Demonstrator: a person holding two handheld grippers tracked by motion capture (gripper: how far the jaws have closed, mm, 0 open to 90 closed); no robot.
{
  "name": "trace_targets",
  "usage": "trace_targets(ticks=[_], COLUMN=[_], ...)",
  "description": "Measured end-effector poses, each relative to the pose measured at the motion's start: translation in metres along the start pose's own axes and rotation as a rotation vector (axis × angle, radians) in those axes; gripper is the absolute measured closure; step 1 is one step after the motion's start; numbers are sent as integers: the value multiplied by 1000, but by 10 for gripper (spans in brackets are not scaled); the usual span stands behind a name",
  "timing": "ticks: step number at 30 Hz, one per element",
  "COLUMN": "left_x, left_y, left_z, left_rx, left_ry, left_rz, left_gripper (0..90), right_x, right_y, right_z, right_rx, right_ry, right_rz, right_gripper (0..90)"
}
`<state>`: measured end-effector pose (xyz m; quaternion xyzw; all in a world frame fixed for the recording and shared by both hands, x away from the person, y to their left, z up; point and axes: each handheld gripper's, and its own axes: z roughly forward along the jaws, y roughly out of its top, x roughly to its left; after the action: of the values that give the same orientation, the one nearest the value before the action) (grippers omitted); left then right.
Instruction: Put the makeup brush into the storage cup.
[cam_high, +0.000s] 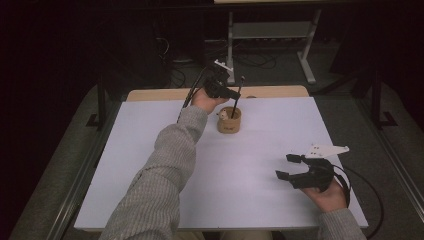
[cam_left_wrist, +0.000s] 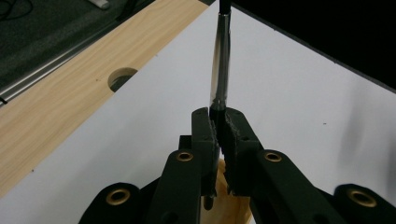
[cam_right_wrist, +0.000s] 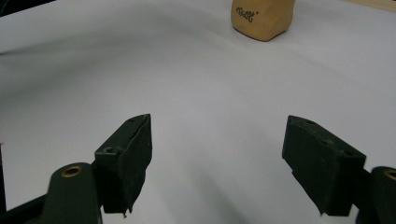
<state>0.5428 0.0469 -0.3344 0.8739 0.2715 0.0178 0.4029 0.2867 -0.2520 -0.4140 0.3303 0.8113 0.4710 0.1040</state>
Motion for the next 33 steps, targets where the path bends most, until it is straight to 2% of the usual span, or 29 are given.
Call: trace_targets(ticks=[16,28,32,33], left_x=[3,5,5,5], left_y=[-8,-13,-14,-14], left_z=[-1,1,1,2], left_rx=[6,33,51,53], left_ry=[3,12,13,16], left_rz=[-15,-15,-9,-11], left_gripper=[836,834,818,781], right_x=[1,1,1,1], right_y=[0,0,0,0], right_z=[1,2,2,2], right_rx=[3,4,4,3], right_ry=[0,1,1,1], right_rz=[1,-4,-5,-5], right_gripper=[229,230,230,230])
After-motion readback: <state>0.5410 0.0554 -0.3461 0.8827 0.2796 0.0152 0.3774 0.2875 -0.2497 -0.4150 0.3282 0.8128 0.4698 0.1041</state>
